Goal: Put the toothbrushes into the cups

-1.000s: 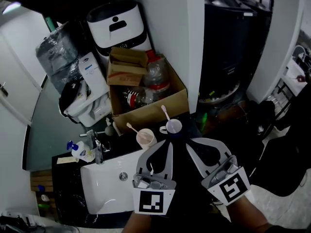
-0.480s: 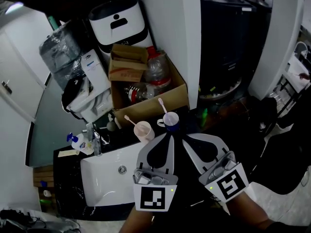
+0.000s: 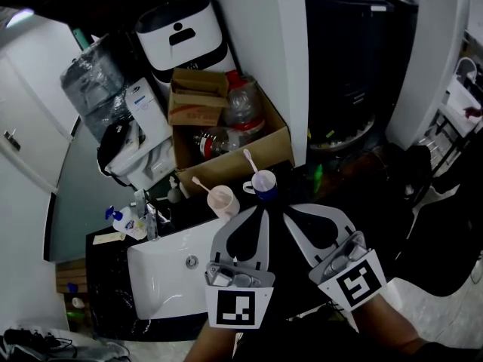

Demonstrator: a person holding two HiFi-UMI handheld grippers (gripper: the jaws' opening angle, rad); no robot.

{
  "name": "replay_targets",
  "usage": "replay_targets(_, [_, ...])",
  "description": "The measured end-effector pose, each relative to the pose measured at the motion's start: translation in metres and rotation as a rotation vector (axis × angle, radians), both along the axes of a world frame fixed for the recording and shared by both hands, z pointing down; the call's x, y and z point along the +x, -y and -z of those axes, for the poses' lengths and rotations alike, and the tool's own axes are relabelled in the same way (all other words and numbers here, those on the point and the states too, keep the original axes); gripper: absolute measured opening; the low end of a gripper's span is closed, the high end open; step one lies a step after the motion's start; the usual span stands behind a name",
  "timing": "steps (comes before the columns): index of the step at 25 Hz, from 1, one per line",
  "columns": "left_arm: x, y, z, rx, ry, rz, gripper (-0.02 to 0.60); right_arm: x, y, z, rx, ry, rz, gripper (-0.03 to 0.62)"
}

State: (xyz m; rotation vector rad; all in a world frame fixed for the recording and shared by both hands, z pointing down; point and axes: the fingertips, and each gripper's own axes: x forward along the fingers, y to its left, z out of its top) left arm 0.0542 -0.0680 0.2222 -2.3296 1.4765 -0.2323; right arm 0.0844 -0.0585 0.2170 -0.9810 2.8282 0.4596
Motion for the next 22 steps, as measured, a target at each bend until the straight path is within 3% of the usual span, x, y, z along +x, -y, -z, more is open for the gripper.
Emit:
replay_targets(18, [0.001,0.0027,-0.0018,0.006,0.018,-0.01,0.009,0.0021,0.0011,-0.0033,0.003,-0.026,-0.034,0.031])
replay_targets(22, [-0.0015,0.0058,-0.003,0.001,-0.024,0.008,0.009,0.0046,0.0043,-0.005,-0.003,-0.027,-0.042,0.031])
